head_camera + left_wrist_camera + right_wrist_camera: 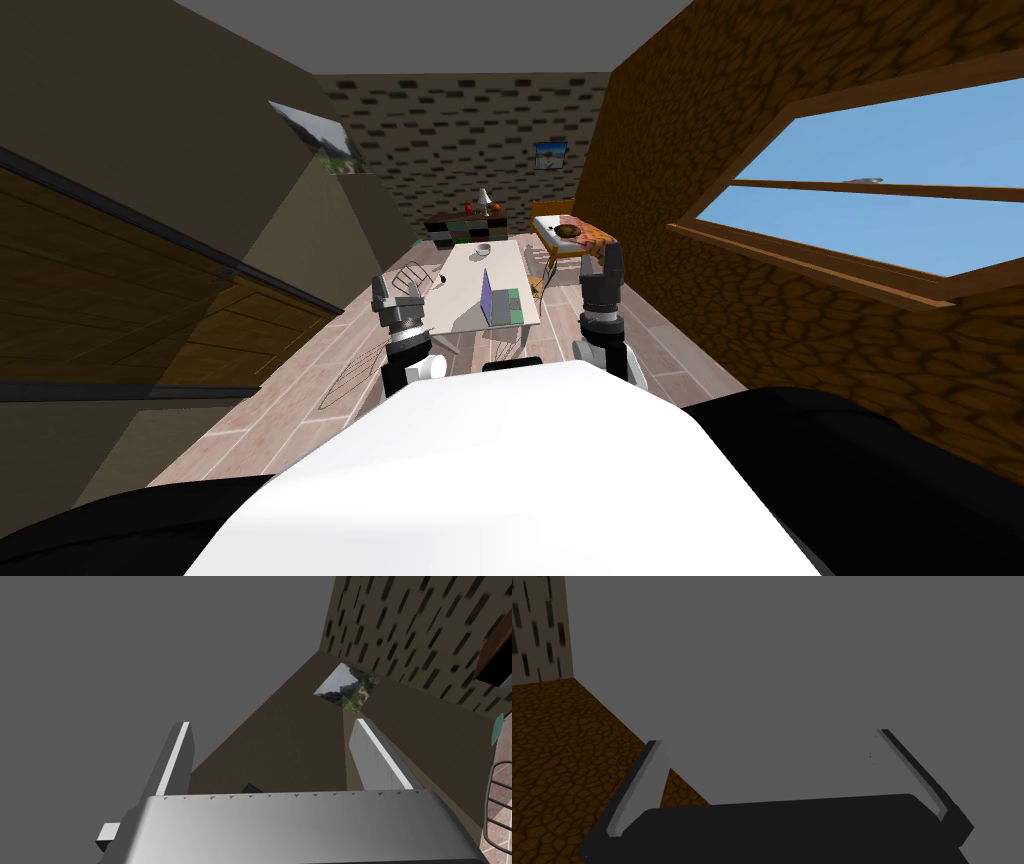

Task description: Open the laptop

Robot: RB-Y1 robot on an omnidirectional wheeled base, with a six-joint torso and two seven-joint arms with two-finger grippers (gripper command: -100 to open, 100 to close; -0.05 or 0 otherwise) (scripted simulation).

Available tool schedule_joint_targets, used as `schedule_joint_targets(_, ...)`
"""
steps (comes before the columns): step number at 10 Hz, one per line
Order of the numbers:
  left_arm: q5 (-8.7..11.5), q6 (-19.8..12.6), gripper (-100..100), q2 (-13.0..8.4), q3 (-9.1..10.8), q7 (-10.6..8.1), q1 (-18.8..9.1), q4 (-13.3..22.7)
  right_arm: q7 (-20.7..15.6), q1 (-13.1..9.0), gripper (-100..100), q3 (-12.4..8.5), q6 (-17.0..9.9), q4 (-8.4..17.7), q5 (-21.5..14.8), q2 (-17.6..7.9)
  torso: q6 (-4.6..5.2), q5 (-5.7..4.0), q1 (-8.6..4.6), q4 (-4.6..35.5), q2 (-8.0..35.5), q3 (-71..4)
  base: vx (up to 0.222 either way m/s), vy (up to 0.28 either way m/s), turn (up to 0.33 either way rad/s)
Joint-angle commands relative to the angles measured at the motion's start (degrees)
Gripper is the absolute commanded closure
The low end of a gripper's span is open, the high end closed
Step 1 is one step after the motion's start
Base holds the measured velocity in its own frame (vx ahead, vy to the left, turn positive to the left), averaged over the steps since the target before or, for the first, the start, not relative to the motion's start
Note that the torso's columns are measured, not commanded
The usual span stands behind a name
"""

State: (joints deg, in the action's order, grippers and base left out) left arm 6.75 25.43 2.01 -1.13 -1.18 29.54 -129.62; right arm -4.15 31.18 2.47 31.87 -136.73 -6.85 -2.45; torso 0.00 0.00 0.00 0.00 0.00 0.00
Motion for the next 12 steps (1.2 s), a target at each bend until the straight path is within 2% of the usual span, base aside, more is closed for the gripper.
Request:
schedule_joint_targets(1, 0.00, 0.00, 0, 0.00, 0.00, 0.00, 0.00, 0.00, 0.00, 0.00, 0, 0.00, 0.00, 0.00, 0.00, 0.00, 0.00, 0.00, 0.00, 2.35, 2.32, -4.67, 0.000, 0.000, 0.000)
schedule_joint_targets(9, 0.00, 0.01, 0, 0.00, 0.00, 0.00, 0.00, -0.02, 0.00, 0.00, 0, 0.00, 0.01, -0.02, 0.00, 0.00, 0.00, 0.00, 0.00, 35.37, 35.39, -70.73, 0.000, 0.000, 0.000)
schedule_joint_targets(10, 0.15, -0.23, -100, -2.36, -0.09, -0.15, -0.06, 0.21, 0.00, 0.00, 0, 0.00, 0.01, -0.02, 0.00, 0.00, 0.00, 0.00, 0.00, 39.60, 39.62, -79.19, 0.000, 0.000, 0.000)
schedule_joint_targets(12, 0.51, -0.78, -100, -5.54, -0.32, -0.51, -0.20, 0.73, 0.00, 0.00, 0, 0.00, 0.00, 0.01, 0.00, 0.00, 0.00, 0.00, 0.00, 42.05, 42.09, -84.25, -0.001, -0.007, -0.005)
